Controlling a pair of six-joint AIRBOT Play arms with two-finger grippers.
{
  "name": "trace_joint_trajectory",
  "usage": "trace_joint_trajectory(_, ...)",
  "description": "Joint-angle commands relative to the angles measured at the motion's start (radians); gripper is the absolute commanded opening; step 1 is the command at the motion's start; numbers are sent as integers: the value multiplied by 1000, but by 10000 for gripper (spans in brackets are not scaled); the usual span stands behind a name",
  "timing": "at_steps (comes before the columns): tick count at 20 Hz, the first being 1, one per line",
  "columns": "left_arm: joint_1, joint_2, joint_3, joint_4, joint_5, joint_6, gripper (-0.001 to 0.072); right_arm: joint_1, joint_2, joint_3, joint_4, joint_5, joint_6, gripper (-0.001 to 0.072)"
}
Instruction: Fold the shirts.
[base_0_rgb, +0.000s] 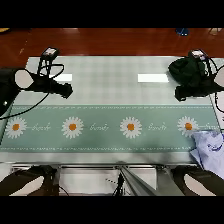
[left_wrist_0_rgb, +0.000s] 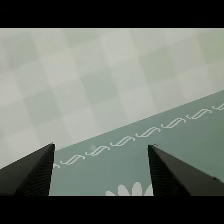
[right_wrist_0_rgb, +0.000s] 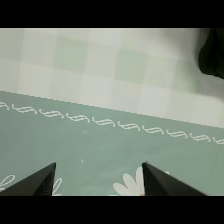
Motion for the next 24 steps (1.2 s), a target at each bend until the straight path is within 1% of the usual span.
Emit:
trace_joint_trajectory(1,0,-1,0,0,0,0,720,1,0,0,0,0,0,600)
trace_joint_trajectory(19,0,-1,0,0,0,0,720,1,0,0,0,0,0,600)
trace_joint_trajectory(24,0,-1,0,0,0,0,720,1,0,0,1,-165,0,600)
